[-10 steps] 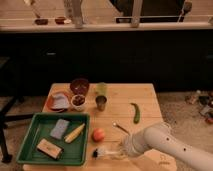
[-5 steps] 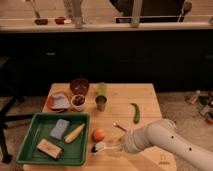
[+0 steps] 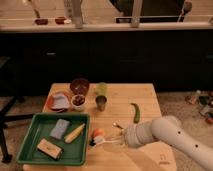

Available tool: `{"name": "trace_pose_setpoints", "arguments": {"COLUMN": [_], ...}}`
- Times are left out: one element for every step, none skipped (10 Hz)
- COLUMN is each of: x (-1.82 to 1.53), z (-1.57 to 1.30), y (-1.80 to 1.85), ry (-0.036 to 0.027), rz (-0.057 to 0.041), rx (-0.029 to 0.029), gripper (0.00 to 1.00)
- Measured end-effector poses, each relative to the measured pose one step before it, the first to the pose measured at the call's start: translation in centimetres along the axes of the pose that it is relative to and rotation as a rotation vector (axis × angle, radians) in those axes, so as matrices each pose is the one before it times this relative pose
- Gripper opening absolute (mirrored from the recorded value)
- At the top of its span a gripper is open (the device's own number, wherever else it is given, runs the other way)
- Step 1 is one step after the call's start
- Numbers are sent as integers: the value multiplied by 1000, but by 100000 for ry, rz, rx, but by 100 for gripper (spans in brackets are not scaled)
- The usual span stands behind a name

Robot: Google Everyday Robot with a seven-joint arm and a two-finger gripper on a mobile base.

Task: Place brush in purple bowl

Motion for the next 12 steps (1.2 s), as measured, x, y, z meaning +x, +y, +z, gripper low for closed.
{"name": "trace_pose_setpoints", "arguments": {"x": [-379,-1204,151,-110,72,-7,-6,50,-5,-47,-70,-419], "z": [122,598,-34,79,-61,15,14,-44,8,54,60,348], "y": [-212,-278,99,-32,8,3,14,8,2,-15,-117,-774], "ry": [-889,-681,175,-75,44,10,-9,48,-18,-114,-745,-1276], "rz": [165,-695,297,-203,245,-39,-28,115,-8,-67,-104,-951], "rx": [-5,-1113,18,-164,161,-43,-35,98,-16,-67,355,565], "gripper": [0,0,0,0,0,0,0,0,0,0,0,0]}}
